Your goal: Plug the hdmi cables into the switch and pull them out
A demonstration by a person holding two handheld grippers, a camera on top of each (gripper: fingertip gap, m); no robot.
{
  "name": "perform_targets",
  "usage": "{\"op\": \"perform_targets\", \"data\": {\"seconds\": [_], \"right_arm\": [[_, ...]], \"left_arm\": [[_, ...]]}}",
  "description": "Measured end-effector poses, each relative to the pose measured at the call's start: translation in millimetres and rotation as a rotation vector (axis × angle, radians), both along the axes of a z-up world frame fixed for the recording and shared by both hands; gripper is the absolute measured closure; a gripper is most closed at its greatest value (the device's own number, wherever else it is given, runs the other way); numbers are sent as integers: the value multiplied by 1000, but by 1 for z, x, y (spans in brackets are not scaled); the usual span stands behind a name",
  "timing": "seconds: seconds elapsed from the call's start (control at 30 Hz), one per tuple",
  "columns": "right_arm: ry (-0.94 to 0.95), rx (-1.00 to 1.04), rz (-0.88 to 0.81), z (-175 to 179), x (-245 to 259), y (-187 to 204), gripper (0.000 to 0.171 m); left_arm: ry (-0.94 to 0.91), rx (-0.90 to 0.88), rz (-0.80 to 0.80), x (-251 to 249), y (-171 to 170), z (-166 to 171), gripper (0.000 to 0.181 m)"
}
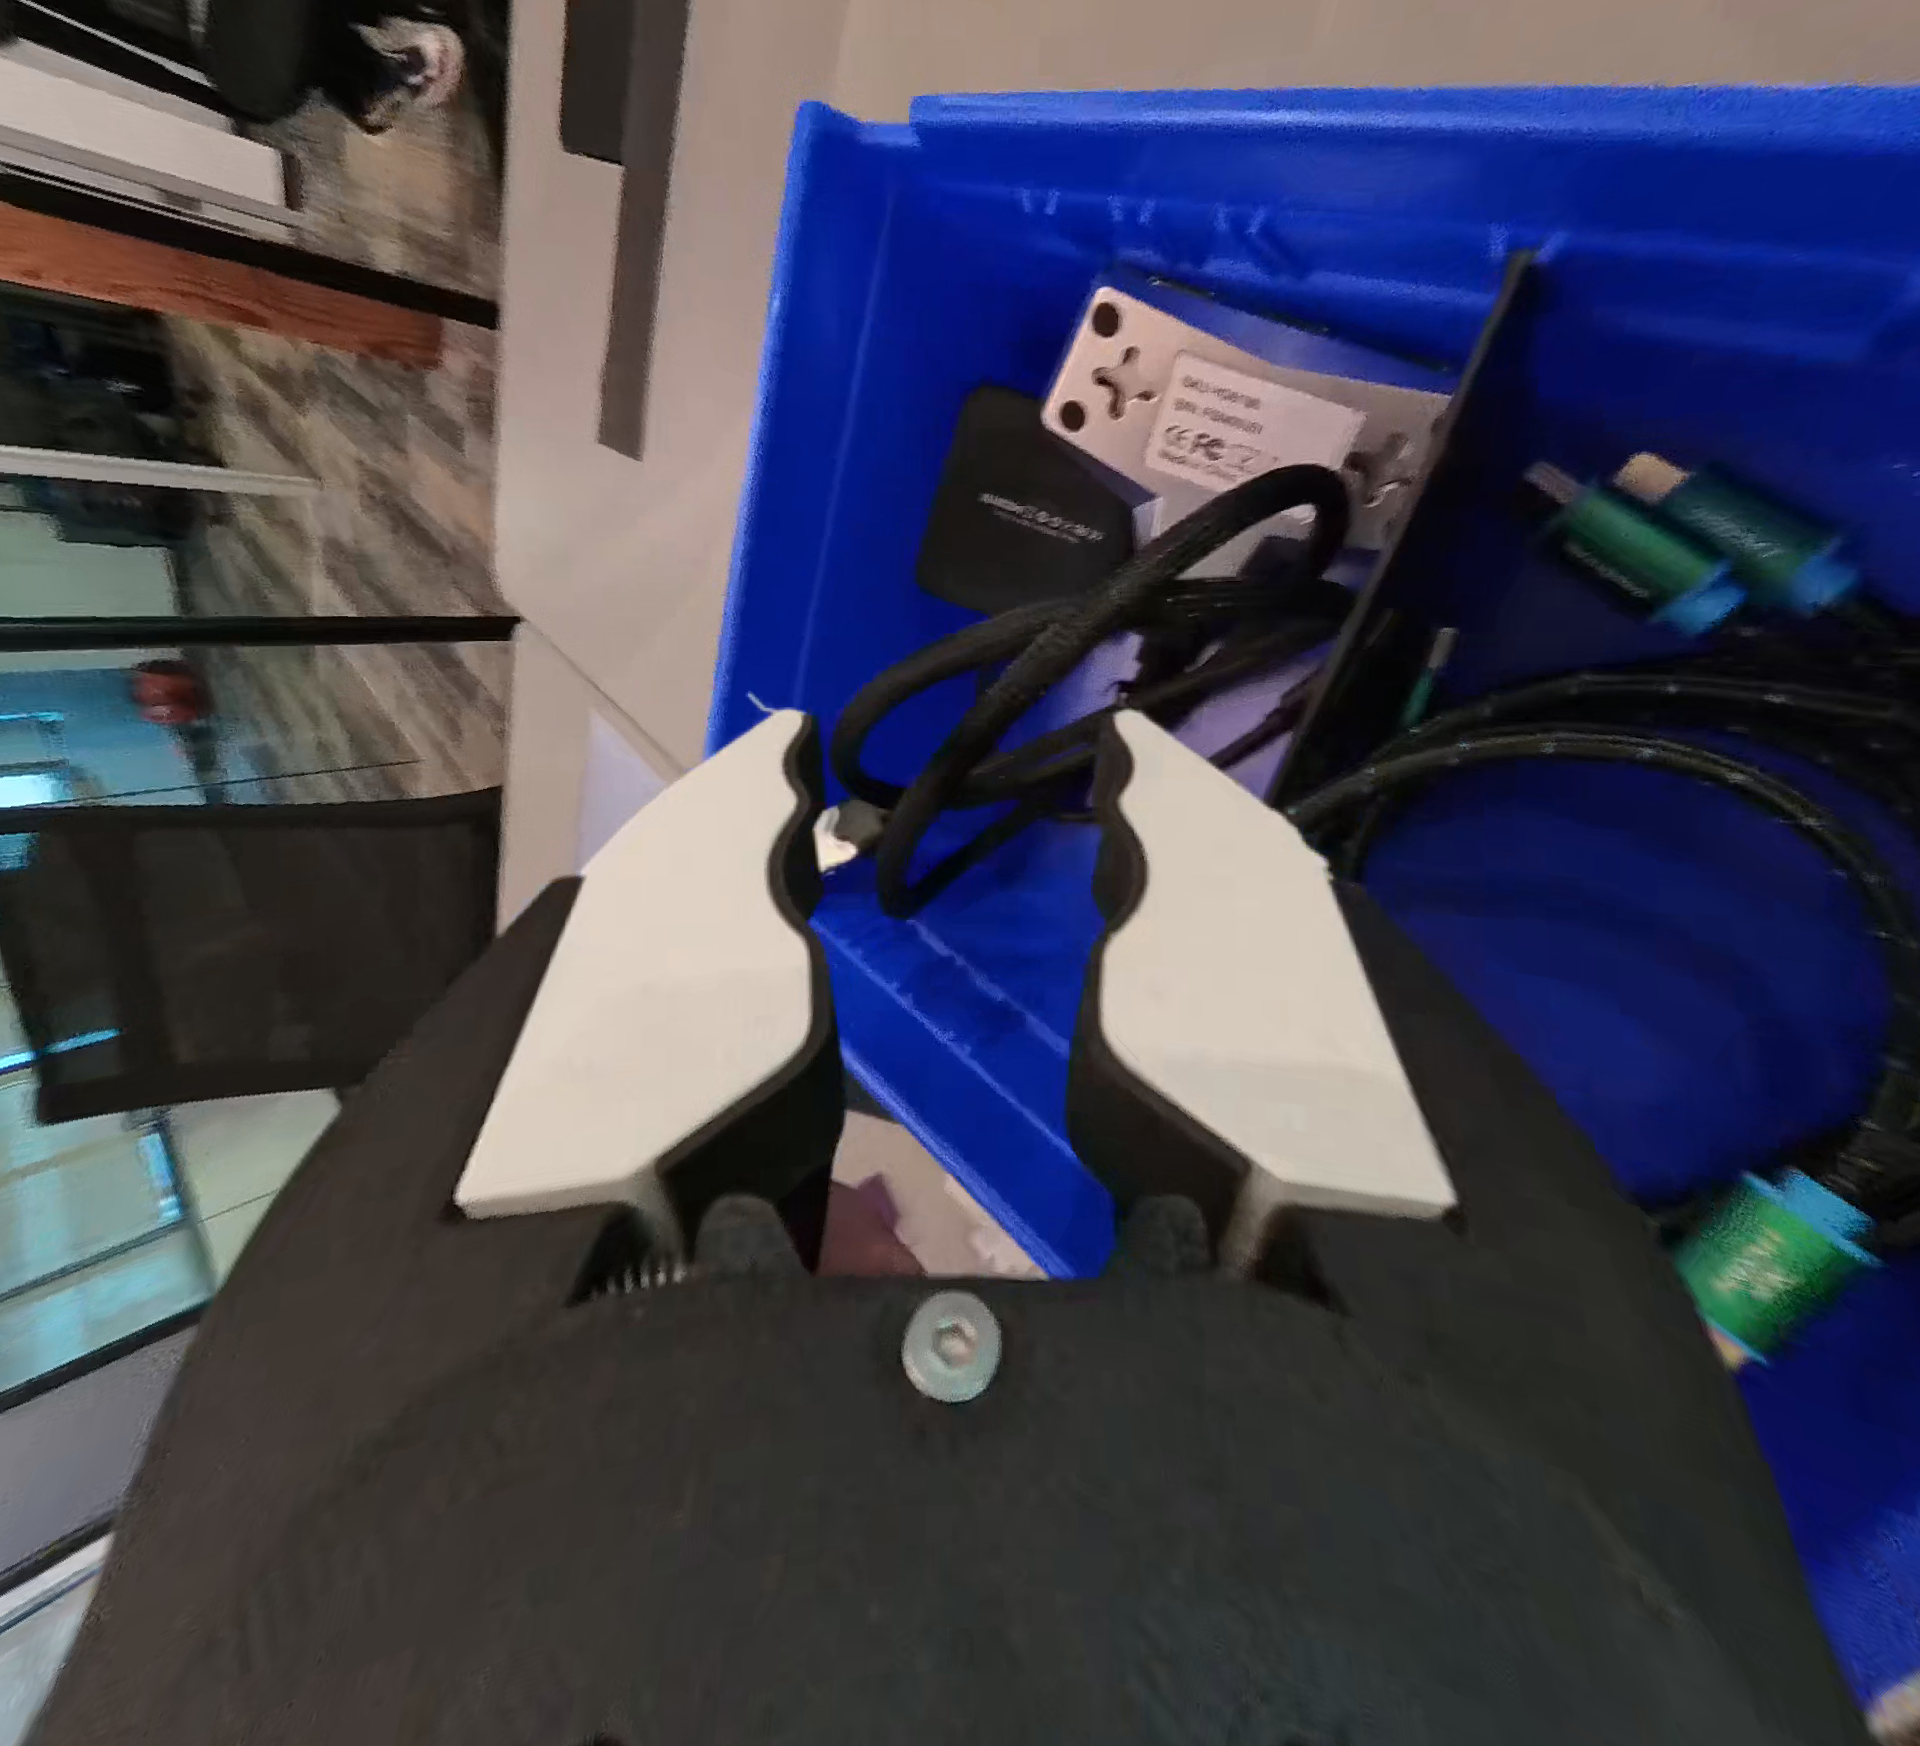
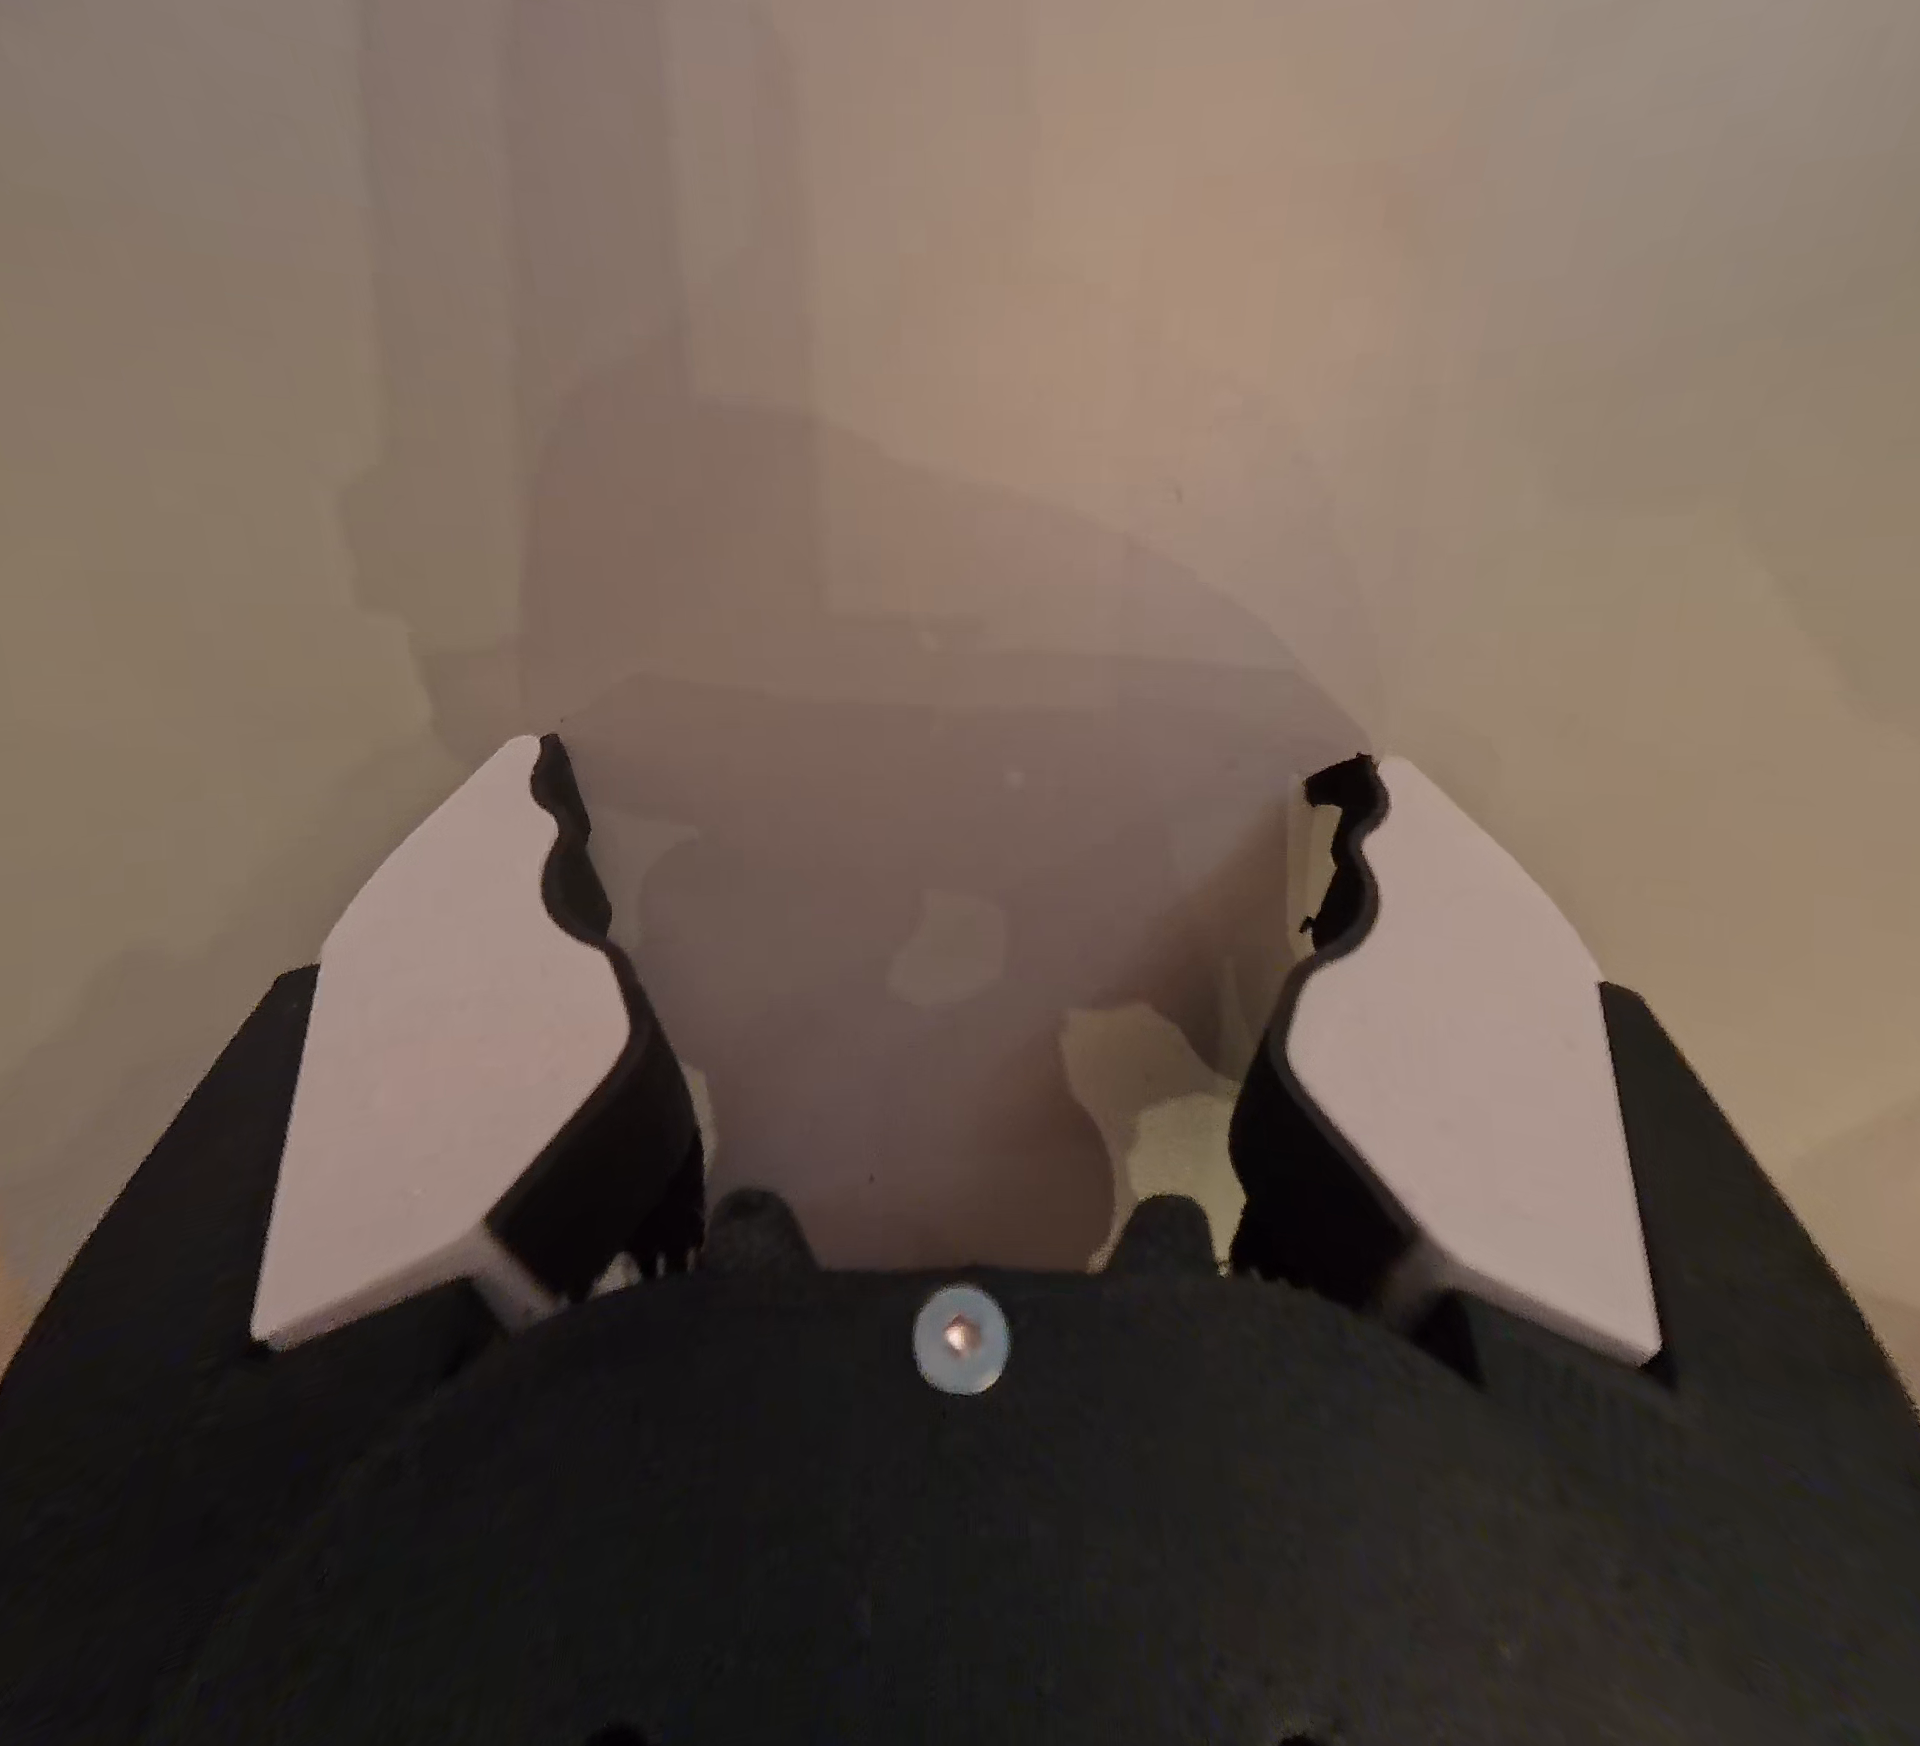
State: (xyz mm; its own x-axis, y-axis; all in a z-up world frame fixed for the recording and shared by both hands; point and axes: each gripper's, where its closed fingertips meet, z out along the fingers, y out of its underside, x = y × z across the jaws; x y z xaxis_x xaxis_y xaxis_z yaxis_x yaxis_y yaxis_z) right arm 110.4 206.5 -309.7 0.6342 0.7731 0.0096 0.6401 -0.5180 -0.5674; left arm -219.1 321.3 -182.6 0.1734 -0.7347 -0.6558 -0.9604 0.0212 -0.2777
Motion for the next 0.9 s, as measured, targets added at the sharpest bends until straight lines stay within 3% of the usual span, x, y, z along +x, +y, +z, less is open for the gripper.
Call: {"op": "perform_targets", "data": {"seconds": [0.03,0.23,0.9], "right_arm": [[-1,-1,1,0,0,0,39],[-4,-3,0,0,1,-1,40],[-10,-8,3,0,2,-2,41]], "left_arm": [[18,-2,-10,3,0,-3,132],[80,190,-63,23,20,-7,164],[-347,353,217,-24,37,87,171]]}}
